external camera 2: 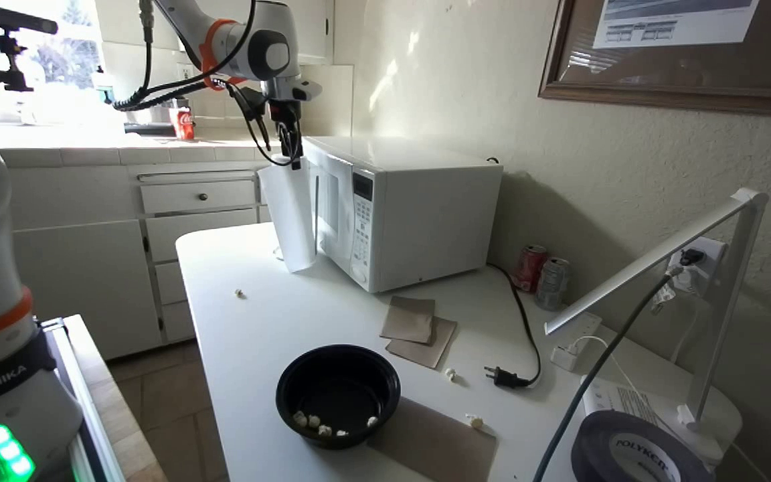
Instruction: Remove the paper towel roll from the paper towel holder
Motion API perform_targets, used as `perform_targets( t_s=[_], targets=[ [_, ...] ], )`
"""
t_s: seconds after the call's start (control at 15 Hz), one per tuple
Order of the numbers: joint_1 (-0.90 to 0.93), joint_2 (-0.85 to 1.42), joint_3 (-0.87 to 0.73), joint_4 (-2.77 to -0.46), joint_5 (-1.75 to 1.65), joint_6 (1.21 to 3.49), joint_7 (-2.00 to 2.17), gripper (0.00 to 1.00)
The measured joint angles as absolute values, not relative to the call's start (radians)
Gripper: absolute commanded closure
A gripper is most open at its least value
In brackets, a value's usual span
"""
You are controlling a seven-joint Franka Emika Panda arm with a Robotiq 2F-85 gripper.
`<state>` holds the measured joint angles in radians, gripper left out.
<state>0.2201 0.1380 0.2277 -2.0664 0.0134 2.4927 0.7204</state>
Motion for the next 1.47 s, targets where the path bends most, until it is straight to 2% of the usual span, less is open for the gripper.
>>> perform_targets(
  t_s=[0.33,0.4,0.6,0.67,0.73,0.8,0.87,1.13,1.2,1.47],
  targets=[
    [0.223,0.139,0.225,-2.066,0.017,2.493,0.72,0.23],
    [0.223,0.14,0.225,-2.066,0.017,2.493,0.72,0.23],
    [0.223,0.14,0.225,-2.065,0.017,2.493,0.719,0.33],
    [0.223,0.14,0.225,-2.064,0.017,2.493,0.719,0.33],
    [0.223,0.14,0.225,-2.063,0.017,2.493,0.719,0.37],
    [0.223,0.14,0.225,-2.061,0.017,2.493,0.719,0.33],
    [0.224,0.141,0.225,-2.059,0.017,2.493,0.719,0.34],
    [0.224,0.147,0.225,-2.05,0.019,2.493,0.719,0.49],
    [0.224,0.148,0.225,-2.048,0.019,2.493,0.719,0.59],
    [0.225,0.152,0.225,-2.042,0.021,2.493,0.718,0.75]
  ],
)
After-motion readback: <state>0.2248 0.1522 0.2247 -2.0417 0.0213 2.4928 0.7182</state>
